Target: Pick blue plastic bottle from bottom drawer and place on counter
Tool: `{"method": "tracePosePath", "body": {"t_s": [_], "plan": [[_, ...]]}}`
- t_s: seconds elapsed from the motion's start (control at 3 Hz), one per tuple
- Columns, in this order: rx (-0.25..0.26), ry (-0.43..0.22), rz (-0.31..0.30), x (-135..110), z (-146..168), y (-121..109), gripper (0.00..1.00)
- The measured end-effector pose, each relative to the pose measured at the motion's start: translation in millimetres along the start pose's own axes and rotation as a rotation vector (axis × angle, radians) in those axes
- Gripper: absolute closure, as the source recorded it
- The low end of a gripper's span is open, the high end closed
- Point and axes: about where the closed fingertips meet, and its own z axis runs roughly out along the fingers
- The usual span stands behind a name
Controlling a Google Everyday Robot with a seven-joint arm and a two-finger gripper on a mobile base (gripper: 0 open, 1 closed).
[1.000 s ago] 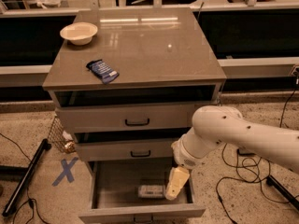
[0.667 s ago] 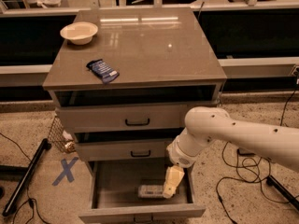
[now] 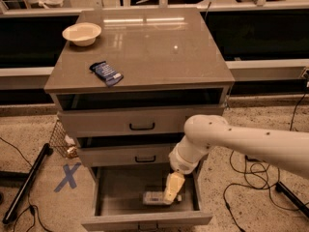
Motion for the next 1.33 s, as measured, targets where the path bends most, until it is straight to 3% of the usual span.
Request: {"method": "tracePosePath", "body": {"t_s": [0.33,0.67,1.0,1.33], "plan": [[0.003,-0.005,0.007,8,81,-22,0.00],[0.073,-0.027,-0.090,14,136,-29,0.00],[0.159,-0.071,-0.147,3,141,-47,0.00],[0.195,-0.029,-0.137,17,153,-59,0.00]]}}
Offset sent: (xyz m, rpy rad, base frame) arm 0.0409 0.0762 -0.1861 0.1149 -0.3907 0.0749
